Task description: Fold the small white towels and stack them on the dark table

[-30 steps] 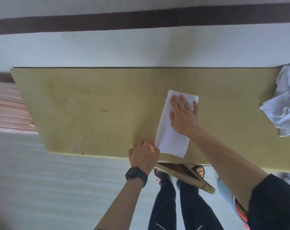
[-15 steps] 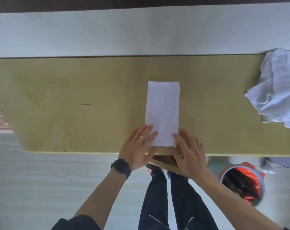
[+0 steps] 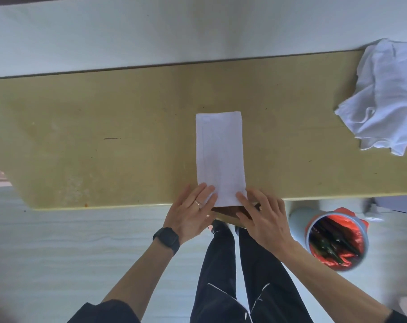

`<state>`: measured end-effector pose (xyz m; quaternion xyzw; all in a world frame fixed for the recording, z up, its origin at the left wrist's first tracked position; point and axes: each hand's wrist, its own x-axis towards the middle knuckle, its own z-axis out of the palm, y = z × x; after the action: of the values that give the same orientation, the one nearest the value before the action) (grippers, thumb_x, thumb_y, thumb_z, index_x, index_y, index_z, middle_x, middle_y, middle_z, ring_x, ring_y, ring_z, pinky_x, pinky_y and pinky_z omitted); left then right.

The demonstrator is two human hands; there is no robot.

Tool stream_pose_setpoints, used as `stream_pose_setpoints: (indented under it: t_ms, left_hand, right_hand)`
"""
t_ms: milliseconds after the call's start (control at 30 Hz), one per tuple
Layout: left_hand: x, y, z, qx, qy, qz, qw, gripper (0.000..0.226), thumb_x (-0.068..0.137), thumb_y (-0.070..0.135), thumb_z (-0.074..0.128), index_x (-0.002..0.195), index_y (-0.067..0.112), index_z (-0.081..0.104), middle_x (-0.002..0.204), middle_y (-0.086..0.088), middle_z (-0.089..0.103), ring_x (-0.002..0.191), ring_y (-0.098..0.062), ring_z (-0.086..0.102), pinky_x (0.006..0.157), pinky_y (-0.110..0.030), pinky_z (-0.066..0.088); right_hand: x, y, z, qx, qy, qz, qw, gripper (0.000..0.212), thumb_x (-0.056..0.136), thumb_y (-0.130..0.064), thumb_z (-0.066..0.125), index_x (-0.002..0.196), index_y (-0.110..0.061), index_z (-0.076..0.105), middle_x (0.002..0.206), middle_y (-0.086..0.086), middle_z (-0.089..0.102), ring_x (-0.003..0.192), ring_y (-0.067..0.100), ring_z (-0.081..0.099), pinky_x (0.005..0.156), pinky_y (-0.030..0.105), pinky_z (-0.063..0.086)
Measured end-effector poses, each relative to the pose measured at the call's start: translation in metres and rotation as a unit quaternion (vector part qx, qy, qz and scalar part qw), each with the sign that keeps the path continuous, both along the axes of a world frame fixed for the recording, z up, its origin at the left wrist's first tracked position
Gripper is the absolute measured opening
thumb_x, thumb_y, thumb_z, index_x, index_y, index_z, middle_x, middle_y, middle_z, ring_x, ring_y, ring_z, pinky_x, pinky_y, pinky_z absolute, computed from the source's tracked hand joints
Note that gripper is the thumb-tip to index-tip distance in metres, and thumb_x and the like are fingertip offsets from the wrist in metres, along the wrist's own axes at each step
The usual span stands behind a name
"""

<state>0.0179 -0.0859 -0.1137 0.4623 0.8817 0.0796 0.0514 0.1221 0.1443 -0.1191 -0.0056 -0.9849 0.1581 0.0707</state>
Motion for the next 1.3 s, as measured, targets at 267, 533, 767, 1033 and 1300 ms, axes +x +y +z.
stream_pose_setpoints:
  t_ms: [267, 533, 767, 1033, 1300]
  left_hand:
    - [-0.008, 0.005, 0.000, 0.102, 0.029, 0.004, 0.994, 0.036, 0.073, -0.013, 0.060, 0.098, 0.011, 0.070, 0.115, -0.004, 0.057, 0.112, -0.026, 0.054, 0.097, -0.037, 0.045]
    - [-0.010, -0.009, 0.028, 0.137, -0.037, 0.038, 0.989, 0.011, 0.092, 0.013, 0.065, 0.098, 0.013, 0.073, 0.101, -0.004, 0.067, 0.093, -0.022, 0.061, 0.082, -0.032, 0.052]
    - [-0.059, 0.011, 0.055, 0.135, -0.107, 0.122, 0.977, 0.027, 0.095, 0.034, 0.053, 0.104, 0.017, 0.073, 0.087, 0.005, 0.073, 0.080, -0.018, 0.066, 0.073, -0.031, 0.054]
    - [-0.142, 0.055, 0.054, 0.097, -0.326, 0.289, 0.895, 0.029, 0.102, 0.032, 0.051, 0.125, 0.026, 0.066, 0.102, 0.006, 0.066, 0.094, -0.012, 0.058, 0.083, -0.022, 0.044]
    - [-0.167, 0.079, 0.029, 0.136, -0.322, 0.382, 0.855, 0.016, 0.100, 0.035, 0.053, 0.106, 0.027, 0.066, 0.093, 0.014, 0.067, 0.087, -0.006, 0.062, 0.071, -0.017, 0.048]
  right_hand:
    - [-0.011, 0.006, -0.008, 0.002, 0.042, 0.018, 0.999, 0.027, 0.085, -0.009, 0.064, 0.105, -0.027, 0.068, 0.127, -0.010, 0.055, 0.104, 0.024, 0.058, 0.081, 0.036, 0.040]
    - [-0.006, 0.009, 0.019, -0.142, -0.011, 0.013, 0.990, 0.012, 0.092, -0.025, 0.070, 0.100, -0.019, 0.076, 0.125, -0.002, 0.065, 0.101, 0.025, 0.058, 0.081, 0.037, 0.049]
    - [-0.061, 0.010, 0.059, -0.284, -0.120, -0.109, 0.945, 0.016, 0.098, -0.024, 0.059, 0.109, -0.020, 0.071, 0.093, -0.010, 0.068, 0.091, 0.009, 0.058, 0.081, 0.003, 0.037]
    - [-0.148, 0.025, 0.048, -0.367, -0.168, -0.231, 0.885, 0.018, 0.099, -0.027, 0.054, 0.114, -0.028, 0.065, 0.087, -0.019, 0.064, 0.080, -0.007, 0.058, 0.063, 0.005, 0.040]
    - [-0.195, 0.024, 0.028, -0.307, -0.165, -0.290, 0.891, 0.022, 0.103, -0.028, 0.043, 0.117, -0.017, 0.056, 0.099, -0.007, 0.061, 0.090, 0.018, 0.055, 0.074, 0.031, 0.041]
